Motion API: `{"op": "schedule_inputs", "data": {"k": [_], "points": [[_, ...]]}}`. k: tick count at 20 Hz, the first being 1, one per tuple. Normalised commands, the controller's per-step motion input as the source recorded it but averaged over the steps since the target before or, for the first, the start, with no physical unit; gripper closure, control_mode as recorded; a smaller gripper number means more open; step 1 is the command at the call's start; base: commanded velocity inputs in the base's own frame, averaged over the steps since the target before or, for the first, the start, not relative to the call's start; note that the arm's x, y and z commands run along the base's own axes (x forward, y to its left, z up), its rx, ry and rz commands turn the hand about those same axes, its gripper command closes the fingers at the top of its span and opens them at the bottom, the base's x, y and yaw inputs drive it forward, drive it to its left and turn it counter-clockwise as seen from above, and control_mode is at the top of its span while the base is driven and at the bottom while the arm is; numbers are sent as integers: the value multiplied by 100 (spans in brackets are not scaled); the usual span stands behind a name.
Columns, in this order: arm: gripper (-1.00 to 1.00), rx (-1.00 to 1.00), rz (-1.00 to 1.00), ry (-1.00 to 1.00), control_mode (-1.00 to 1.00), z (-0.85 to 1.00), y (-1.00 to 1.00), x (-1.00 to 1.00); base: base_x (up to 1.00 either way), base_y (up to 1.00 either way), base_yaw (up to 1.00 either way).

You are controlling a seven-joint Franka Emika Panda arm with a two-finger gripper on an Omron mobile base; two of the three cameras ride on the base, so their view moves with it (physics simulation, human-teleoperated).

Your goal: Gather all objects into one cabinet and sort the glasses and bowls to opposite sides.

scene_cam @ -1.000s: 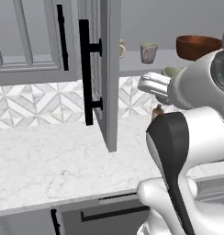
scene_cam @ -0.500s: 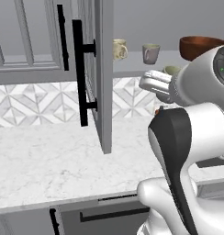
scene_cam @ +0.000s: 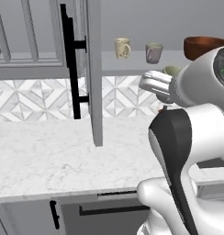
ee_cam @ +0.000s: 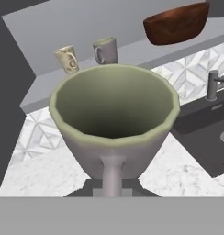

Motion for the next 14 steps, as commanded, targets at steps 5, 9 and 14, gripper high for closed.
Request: {"op": "schedule_inputs", "data": {"k": [5,9,14], "points": [[100,0,0,0,100,0,0,0,-14,-92,8],[100,0,0,0,100,0,0,0,-86,-62,2],[100,0,0,0,100,0,0,0,-13,-61,0]]}}
